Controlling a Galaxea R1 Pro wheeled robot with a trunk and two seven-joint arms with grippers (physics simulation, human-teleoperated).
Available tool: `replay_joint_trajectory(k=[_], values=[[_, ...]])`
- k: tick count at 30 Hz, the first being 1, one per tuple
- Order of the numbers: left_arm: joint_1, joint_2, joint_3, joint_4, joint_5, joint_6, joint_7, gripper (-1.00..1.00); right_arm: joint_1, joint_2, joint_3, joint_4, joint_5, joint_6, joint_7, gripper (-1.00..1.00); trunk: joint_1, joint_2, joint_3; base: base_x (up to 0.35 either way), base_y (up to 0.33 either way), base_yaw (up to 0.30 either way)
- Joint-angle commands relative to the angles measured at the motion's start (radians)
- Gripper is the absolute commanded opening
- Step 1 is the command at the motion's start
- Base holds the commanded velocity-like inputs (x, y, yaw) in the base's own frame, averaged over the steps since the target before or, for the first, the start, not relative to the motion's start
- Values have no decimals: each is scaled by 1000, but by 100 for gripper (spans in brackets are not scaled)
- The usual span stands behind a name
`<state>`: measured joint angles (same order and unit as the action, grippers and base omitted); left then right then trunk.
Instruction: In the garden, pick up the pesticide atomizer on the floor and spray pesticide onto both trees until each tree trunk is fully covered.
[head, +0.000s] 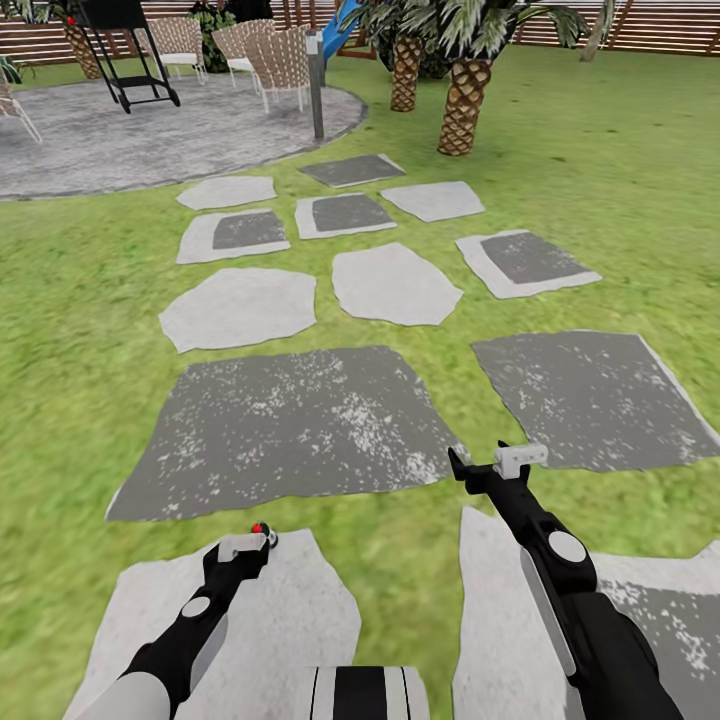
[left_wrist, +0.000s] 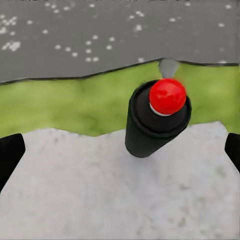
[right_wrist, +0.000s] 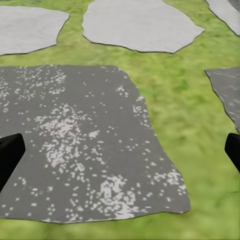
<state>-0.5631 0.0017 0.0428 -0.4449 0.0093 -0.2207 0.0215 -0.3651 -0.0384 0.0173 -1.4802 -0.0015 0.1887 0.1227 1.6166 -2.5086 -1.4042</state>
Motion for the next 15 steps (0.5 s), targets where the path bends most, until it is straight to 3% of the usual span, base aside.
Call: replay_joint_trajectory(k=[1,12,15], values=[[0,0,0,0,0,0,0,100,0,0,0,0,0,0,0,100,0,0,0,45,0,0],[0,-3,-1,0,0,0,0,100,0,0,-1,2,0,0,0,100,0,0,0,5,0,0],[0,-5,-1,1,0,0,0,100,0,0,-1,2,0,0,0,100,0,0,0,174,0,0]])
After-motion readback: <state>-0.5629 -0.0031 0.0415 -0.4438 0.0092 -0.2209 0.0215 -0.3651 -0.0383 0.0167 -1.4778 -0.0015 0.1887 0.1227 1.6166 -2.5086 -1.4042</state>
